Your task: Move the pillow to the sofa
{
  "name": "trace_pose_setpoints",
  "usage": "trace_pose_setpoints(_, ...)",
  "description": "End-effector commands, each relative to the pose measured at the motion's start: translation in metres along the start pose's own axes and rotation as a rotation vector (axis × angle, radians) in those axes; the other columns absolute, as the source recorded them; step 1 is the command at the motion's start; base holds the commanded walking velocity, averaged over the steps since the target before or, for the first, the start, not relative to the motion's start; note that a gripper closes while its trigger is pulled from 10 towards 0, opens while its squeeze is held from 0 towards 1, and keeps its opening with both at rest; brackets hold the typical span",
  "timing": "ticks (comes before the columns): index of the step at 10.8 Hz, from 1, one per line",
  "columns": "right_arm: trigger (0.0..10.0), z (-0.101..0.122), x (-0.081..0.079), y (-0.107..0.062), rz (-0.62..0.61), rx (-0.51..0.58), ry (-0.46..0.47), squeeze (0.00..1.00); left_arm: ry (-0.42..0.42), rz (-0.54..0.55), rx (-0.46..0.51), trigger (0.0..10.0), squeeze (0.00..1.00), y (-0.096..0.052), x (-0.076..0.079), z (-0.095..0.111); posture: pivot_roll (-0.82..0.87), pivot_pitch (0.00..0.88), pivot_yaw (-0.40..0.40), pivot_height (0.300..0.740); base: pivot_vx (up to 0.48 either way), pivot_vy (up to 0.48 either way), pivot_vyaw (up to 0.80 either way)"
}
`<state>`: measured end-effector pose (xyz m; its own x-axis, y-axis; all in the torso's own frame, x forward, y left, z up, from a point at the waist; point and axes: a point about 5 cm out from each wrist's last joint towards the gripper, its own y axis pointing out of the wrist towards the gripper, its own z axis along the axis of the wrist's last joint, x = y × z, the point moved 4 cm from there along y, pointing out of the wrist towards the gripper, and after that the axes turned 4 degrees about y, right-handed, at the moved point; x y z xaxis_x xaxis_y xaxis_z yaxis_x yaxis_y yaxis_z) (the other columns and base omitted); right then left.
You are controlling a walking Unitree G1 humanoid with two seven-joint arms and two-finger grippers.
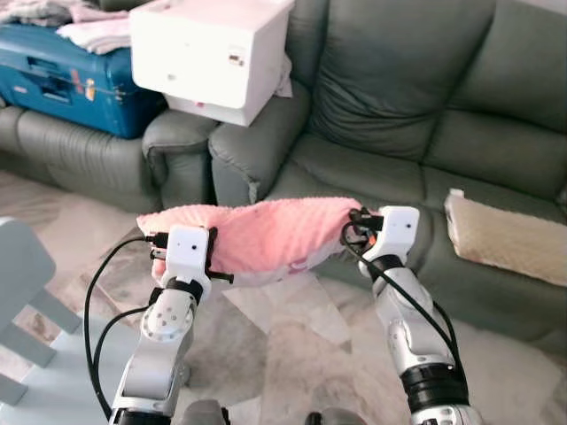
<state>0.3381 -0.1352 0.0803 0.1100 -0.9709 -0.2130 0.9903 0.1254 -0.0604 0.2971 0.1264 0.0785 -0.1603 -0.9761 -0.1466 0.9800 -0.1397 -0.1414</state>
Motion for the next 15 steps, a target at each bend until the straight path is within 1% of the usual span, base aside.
trace_pose_setpoints(1,10.0,0.0024,0.0067,-0.0001,-0.024,0.008,0.001,0.00,-0.003,-0.033,0.065,10.0,0.00,0.0017,0.0069,0.0161,0.08,0.000,-0.070,0.740,0.000,0.000,-0.80)
trace_pose_setpoints(2,10.0,0.0014,0.0073,-0.0003,-0.023,0.005,-0.001,0.00,0.006,-0.046,0.076,10.0,0.00,0.0002,0.0074,0.0169,0.08,0.000,-0.070,0.740,0.000,0.000,-0.74)
trace_pose_setpoints(3,10.0,0.0012,0.0068,-0.0008,-0.022,0.004,0.003,0.00,-0.001,-0.046,0.072,10.0,0.00,0.0000,0.0078,0.0161,0.08,0.000,-0.070,0.740,0.000,0.000,0.00)
trace_pose_setpoints(11,10.0,0.0009,0.0086,-0.0005,-0.029,-0.002,-0.001,0.00,-0.014,-0.073,0.084,10.0,0.00,0.0014,0.0123,0.0183,0.06,0.000,-0.060,0.740,0.309,0.000,0.00)
trace_pose_setpoints(15,10.0,0.0013,0.0097,0.0003,-0.030,0.000,-0.003,0.00,-0.016,-0.078,0.084,10.0,0.00,0.0018,0.0140,0.0182,0.07,0.000,-0.062,0.740,0.340,0.000,-0.56)
